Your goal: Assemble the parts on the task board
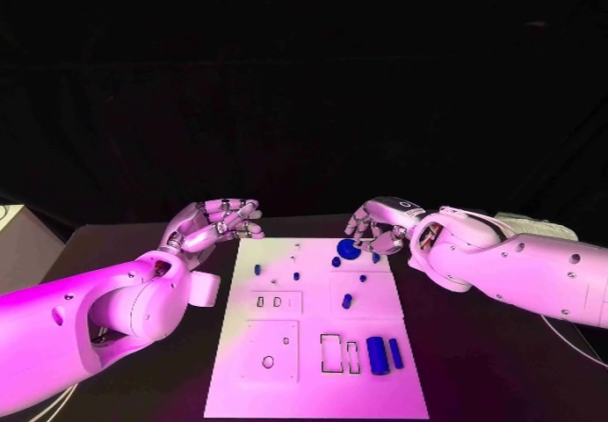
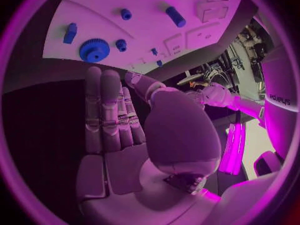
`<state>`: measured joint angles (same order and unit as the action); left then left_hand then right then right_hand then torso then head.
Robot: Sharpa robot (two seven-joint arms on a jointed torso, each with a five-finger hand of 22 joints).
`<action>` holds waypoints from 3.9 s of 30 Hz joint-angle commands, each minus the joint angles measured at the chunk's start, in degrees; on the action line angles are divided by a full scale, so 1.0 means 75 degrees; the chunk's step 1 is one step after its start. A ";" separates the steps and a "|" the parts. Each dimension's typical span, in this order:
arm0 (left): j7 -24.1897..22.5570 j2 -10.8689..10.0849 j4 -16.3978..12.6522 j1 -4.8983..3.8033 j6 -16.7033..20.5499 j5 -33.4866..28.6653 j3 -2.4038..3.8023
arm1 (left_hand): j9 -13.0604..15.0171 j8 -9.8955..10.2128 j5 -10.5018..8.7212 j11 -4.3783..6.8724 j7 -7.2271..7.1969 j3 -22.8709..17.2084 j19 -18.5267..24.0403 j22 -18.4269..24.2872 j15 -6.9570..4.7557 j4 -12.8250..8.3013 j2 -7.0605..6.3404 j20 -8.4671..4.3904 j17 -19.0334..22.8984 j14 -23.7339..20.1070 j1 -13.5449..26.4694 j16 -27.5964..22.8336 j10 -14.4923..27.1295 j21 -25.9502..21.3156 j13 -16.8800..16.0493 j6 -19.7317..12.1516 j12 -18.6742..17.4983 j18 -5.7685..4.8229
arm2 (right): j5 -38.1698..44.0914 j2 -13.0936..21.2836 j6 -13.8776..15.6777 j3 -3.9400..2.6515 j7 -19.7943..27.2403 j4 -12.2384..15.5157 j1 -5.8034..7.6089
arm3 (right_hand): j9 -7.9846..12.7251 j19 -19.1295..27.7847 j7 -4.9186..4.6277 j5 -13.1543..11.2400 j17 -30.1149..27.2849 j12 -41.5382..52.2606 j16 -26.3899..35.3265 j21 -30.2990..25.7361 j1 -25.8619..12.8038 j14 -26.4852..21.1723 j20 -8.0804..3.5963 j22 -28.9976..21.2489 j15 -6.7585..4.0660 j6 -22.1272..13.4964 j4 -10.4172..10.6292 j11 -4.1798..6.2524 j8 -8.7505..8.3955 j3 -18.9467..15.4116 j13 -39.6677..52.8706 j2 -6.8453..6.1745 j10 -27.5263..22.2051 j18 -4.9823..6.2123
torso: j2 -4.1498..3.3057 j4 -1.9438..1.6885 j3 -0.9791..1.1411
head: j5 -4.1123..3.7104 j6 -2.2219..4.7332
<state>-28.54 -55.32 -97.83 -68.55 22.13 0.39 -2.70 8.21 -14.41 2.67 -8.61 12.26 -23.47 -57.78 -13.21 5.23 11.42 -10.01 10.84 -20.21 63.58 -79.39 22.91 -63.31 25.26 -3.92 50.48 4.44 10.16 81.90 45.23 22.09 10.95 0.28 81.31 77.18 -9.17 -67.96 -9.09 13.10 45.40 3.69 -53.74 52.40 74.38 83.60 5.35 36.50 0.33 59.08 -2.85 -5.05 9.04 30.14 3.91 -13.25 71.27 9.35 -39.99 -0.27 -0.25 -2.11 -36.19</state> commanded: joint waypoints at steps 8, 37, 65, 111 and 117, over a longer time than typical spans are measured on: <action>0.0053 -0.0198 -0.0272 -0.0017 -0.0349 0.0066 0.0096 | -0.0020 0.0130 0.0022 0.0000 0.0005 -0.0231 0.0317 -0.0550 -0.0036 -0.0171 -0.0029 -0.0055 -0.0720 -0.0257 0.0275 0.0969 -0.0061 0.0782 -0.0002 0.0074 -0.0071 -0.0011 | 0.1147 -0.0240 -0.0083 0.0003 -0.0779 0.0010 -0.0131 | -0.0134 -0.0909 0.0018 0.0044 0.2547 0.0007 -0.2705 0.1785 -0.0100 0.0387 0.0063 0.2305 0.0023 -0.0038 0.0235 -0.0028 -0.0089 0.0032 0.0033 -0.0265 -0.0396 -0.0381 | -0.0297 -0.0020 -0.0026 | -0.0047 0.0023; 0.0148 -0.0272 -0.0341 -0.0030 -0.0429 0.0064 0.0122 | -0.0024 0.0159 0.0021 -0.0010 0.0017 -0.0263 0.0442 -0.0680 -0.0029 -0.0208 -0.0044 -0.0048 -0.0838 -0.0363 0.0345 0.1149 -0.0041 0.0961 0.0000 0.0073 -0.0077 -0.0011 | 0.1322 -0.0737 -0.0329 0.0014 -0.1162 -0.0358 -0.0370 | -0.0273 -0.1334 -0.0008 0.0116 0.3492 0.0007 -0.3534 0.2602 -0.0040 0.0453 0.0129 0.3448 0.0031 0.0035 0.0381 -0.0043 -0.0029 0.0139 0.0058 -0.0209 -0.0403 -0.0552 | -0.0583 -0.0097 -0.0076 | -0.0067 0.0110; 0.0292 -0.0285 -0.0308 -0.0039 -0.0497 0.0063 0.0125 | -0.0030 0.0184 0.0021 -0.0025 0.0038 -0.0282 0.0501 -0.0737 -0.0019 -0.0234 -0.0039 -0.0041 -0.0881 -0.0410 0.0360 0.1218 -0.0011 0.1039 0.0003 0.0053 -0.0084 -0.0010 | 0.1270 -0.0733 0.0749 0.0012 -0.1459 -0.0103 -0.0380 | -0.0853 -0.1532 0.0334 -0.0037 0.3635 0.0234 -0.3772 0.3036 0.0123 0.0434 -0.0084 0.4125 -0.0240 0.0723 0.0628 0.0307 0.0607 0.0507 0.0355 0.0430 0.0600 -0.0641 | -0.0727 -0.0071 -0.0042 | -0.0052 0.0220; 0.0401 -0.0196 -0.0193 -0.0051 -0.0513 0.0053 0.0125 | -0.0039 0.0223 0.0020 -0.0050 0.0070 -0.0356 0.0596 -0.0836 -0.0004 -0.0343 -0.0026 -0.0028 -0.0937 -0.0484 0.0298 0.1321 0.0046 0.1178 0.0005 0.0021 -0.0085 -0.0007 | 0.1184 -0.1999 0.1323 -0.0117 -0.2201 -0.0726 -0.0099 | -0.1168 -0.1539 0.0371 0.0003 0.3637 0.0167 -0.3805 0.3077 0.0041 0.0432 -0.0139 0.4223 -0.0281 0.0619 0.0573 0.0349 0.0855 0.0519 0.0477 0.0390 0.0713 -0.0654 | -0.0871 -0.0175 -0.0082 | 0.0001 0.0348; 0.0403 -0.0191 -0.0192 -0.0054 -0.0513 0.0053 0.0125 | -0.0039 0.0223 0.0020 -0.0050 0.0070 -0.0356 0.0596 -0.0836 -0.0004 -0.0343 -0.0026 -0.0028 -0.0937 -0.0484 0.0298 0.1321 0.0046 0.1178 0.0005 0.0021 -0.0085 -0.0007 | 0.1185 -0.2098 0.1200 -0.0115 -0.2155 -0.0810 -0.0098 | -0.1175 -0.1537 0.0368 0.0003 0.3640 0.0159 -0.3807 0.3074 0.0034 0.0432 -0.0138 0.4221 -0.0279 0.0607 0.0575 0.0347 0.0857 0.0520 0.0479 0.0384 0.0707 -0.0653 | -0.0879 -0.0179 -0.0075 | 0.0012 0.0332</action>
<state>-25.25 -56.87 -99.19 -68.83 19.33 0.63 -1.82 8.01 -13.10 2.67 -8.81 12.46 -25.95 -53.73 -19.42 5.24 8.93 -10.34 10.56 -27.18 60.29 -77.26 32.61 -63.09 33.89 -3.94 50.68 4.16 10.16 90.67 29.64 32.33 10.09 -16.47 75.39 76.43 -14.18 -79.51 -6.72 12.72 72.62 5.03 -82.10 75.32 74.01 84.03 4.72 68.20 -1.44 63.69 1.51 -2.94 13.56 33.97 7.45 -11.36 75.72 4.84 -46.57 -1.59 -0.87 -2.06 -33.60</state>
